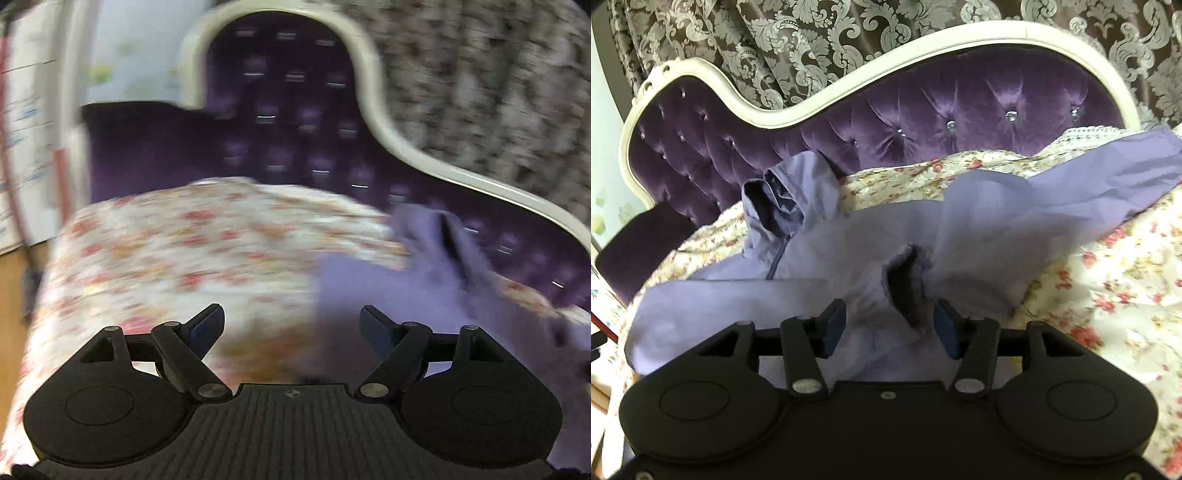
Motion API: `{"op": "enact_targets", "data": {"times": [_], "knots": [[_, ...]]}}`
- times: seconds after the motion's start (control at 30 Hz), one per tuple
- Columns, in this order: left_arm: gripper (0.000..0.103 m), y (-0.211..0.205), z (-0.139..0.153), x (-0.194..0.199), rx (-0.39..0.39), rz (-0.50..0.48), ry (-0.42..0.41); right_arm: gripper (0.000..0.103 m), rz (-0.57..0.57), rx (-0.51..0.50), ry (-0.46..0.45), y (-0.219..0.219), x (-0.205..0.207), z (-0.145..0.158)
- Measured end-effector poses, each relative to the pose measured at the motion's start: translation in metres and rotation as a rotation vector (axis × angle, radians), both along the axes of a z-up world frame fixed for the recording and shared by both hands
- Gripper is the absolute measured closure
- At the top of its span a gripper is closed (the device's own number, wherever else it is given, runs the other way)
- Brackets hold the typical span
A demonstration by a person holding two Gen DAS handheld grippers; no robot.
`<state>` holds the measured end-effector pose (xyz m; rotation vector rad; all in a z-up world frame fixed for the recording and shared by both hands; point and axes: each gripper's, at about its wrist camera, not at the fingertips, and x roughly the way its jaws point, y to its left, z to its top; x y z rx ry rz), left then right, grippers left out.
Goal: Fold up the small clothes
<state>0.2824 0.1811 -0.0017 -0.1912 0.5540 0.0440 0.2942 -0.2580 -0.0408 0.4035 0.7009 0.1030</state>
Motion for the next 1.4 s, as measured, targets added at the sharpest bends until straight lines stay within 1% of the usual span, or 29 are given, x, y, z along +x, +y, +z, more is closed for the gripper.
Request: {"op": "enact_targets", "data": {"times": [0.07, 0.1, 0.13, 0.17, 0.2, 0.27, 0.3, 0.33, 0.37, 0.4, 0.43, 0.5, 0.53, 0.57, 0.6, 0.67, 0.7, 0.73, 0.8, 0.83, 0.97, 1.07, 1.13, 1.2, 1.27, 1.37, 1.4], "knots": [[0.023, -0.021, -0.001, 0.011, -0.002, -0.065, 0.009, 0.043, 0.009, 0.024, 0.021, 0.001, 0.011, -0.007], [0.023, -0.032, -0.005, 0.019, 0.006, -0.099, 0.021, 0.045, 0.009, 0.026, 0.038, 0.002, 0.016, -0.01], [0.023, -0.039, -0.01, 0.025, 0.014, -0.116, 0.035, 0.06, 0.01, 0.011, 0.055, 0.004, 0.022, -0.013], [0.023, -0.044, -0.017, 0.032, 0.018, -0.117, 0.055, 0.071, 0.016, -0.014, 0.068, 0.007, 0.027, -0.015], [0.024, -0.047, -0.025, 0.04, 0.027, -0.095, 0.073, 0.071, 0.027, -0.038, 0.062, 0.01, 0.029, -0.013], [0.024, -0.048, -0.038, 0.05, 0.071, -0.034, 0.088, 0.073, 0.087, -0.096, -0.036, 0.018, 0.026, 0.001], [0.023, -0.048, -0.044, 0.054, 0.097, -0.004, 0.101, 0.073, 0.106, -0.133, -0.112, 0.021, 0.021, 0.011], [0.022, -0.045, -0.05, 0.056, 0.104, 0.016, 0.121, 0.073, 0.113, -0.154, -0.175, 0.022, 0.015, 0.02], [0.018, -0.04, -0.058, 0.059, 0.085, 0.028, 0.143, 0.073, 0.109, -0.155, -0.197, 0.019, 0.013, 0.025], [0.014, -0.034, -0.062, 0.059, 0.044, 0.04, 0.138, 0.073, 0.101, -0.145, -0.185, 0.016, 0.013, 0.025], [0.012, -0.032, -0.063, 0.056, 0.036, 0.05, 0.132, 0.073, 0.09, -0.13, -0.141, 0.011, 0.016, 0.018], [0.009, -0.035, -0.064, 0.056, 0.066, 0.052, 0.134, 0.073, 0.078, -0.105, -0.033, 0.002, 0.023, -0.004], [0.009, -0.035, -0.063, 0.057, 0.07, 0.052, 0.14, 0.072, 0.082, -0.097, 0.035, -0.001, 0.026, -0.018], [0.008, -0.035, -0.062, 0.058, 0.067, 0.054, 0.149, 0.072, 0.084, -0.083, 0.081, -0.004, 0.026, -0.029], [0.008, -0.034, -0.061, 0.058, 0.06, 0.057, 0.159, 0.072, 0.08, -0.057, 0.086, -0.008, 0.021, -0.034], [0.01, -0.033, -0.057, 0.06, 0.045, 0.059, 0.176, 0.057, 0.073, -0.008, 0.054, -0.015, 0.01, -0.034], [0.012, -0.034, -0.053, 0.061, 0.035, 0.062, 0.187, 0.054, 0.068, 0.001, 0.038, -0.019, 0.004, -0.031], [0.012, -0.035, -0.047, 0.058, 0.017, 0.069, 0.198, 0.049, 0.063, 0.011, 0.015, -0.024, -0.002, -0.028], [0.012, -0.043, -0.037, 0.051, -0.023, 0.063, 0.179, 0.047, 0.047, 0.026, -0.023, -0.037, -0.012, -0.022], [0.012, -0.051, -0.03, 0.048, -0.016, 0.058, 0.169, 0.047, 0.033, 0.035, -0.036, -0.045, -0.016, -0.019], [0.012, -0.095, -0.004, 0.045, 0.025, -0.016, 0.121, 0.047, -0.057, 0.07, -0.043, -0.084, -0.017, -0.019], [0.012, -0.125, 0.009, 0.043, 0.109, -0.029, 0.083, 0.046, -0.124, 0.09, -0.031, -0.113, -0.023, -0.025], [0.012, -0.132, 0.01, 0.041, 0.142, -0.03, 0.061, 0.045, -0.158, 0.102, -0.03, -0.13, -0.028, -0.028], [0.012, -0.128, 0.005, 0.039, 0.172, -0.029, 0.062, 0.046, -0.186, 0.102, -0.027, -0.145, -0.032, -0.03], [0.012, -0.115, -0.001, 0.038, 0.214, 0.0, 0.08, 0.045, -0.201, 0.108, -0.027, -0.156, -0.036, -0.032], [0.012, -0.077, -0.012, 0.035, 0.315, 0.111, 0.116, 0.045, -0.214, 0.107, -0.033, -0.166, -0.043, -0.033], [0.011, -0.062, -0.019, 0.036, 0.355, 0.145, 0.154, 0.045, -0.218, 0.114, -0.034, -0.167, -0.045, -0.034]]}}
